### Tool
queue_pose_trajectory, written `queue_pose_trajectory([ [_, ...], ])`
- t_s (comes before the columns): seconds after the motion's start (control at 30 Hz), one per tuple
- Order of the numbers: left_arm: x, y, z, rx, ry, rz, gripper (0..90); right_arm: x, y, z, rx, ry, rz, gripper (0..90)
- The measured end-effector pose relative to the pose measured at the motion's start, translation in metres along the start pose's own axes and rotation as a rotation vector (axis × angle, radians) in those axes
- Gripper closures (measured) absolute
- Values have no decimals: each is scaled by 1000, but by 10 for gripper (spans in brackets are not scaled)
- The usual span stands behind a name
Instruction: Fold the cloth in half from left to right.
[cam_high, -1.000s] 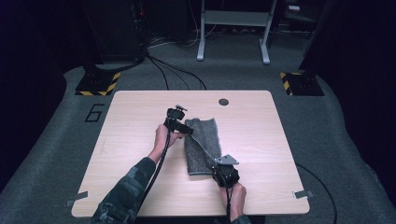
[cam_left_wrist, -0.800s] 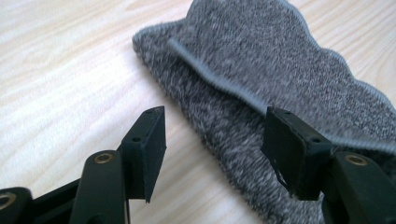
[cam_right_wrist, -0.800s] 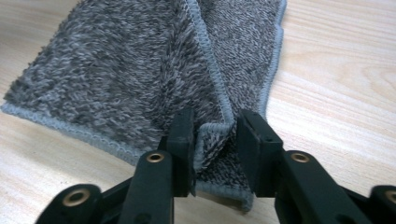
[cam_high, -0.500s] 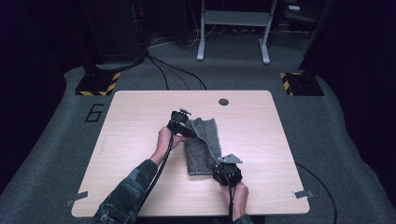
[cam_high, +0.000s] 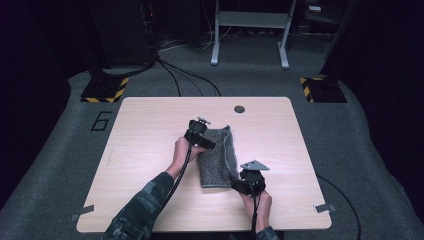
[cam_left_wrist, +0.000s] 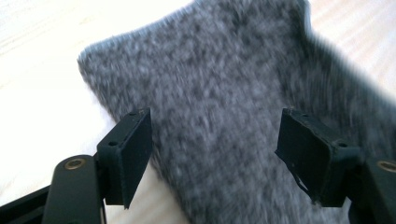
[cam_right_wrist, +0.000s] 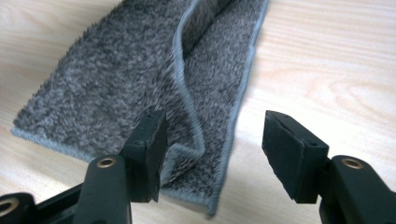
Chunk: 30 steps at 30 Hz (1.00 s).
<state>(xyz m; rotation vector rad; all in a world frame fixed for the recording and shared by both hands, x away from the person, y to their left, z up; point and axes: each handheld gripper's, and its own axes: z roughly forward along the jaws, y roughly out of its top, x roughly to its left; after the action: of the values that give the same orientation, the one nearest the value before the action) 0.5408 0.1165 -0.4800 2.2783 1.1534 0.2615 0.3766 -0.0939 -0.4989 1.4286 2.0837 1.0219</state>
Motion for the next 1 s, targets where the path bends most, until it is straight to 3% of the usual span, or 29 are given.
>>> queue_pose_trajectory([
  [0.2,-8,-24,-11,22,0,55,239,-7,17,4,5,16,-8,360],
  [0.27,-10,-33,-15,38,-16,70,228,-10,25,9,19,13,-10,353],
  [0.4,-17,-50,-20,52,-24,105,208,-14,33,26,103,21,-6,326],
  [0.57,-23,-61,-16,80,-14,139,199,-11,35,27,106,42,-33,337],
  [0.73,-24,-63,-14,72,-7,133,190,-5,27,22,143,117,-48,507],
  [0.87,-26,-64,-13,64,-4,111,187,-6,20,29,172,95,-34,580],
  [1.0,-26,-64,-12,69,1,119,181,-6,16,33,167,96,-27,720],
])
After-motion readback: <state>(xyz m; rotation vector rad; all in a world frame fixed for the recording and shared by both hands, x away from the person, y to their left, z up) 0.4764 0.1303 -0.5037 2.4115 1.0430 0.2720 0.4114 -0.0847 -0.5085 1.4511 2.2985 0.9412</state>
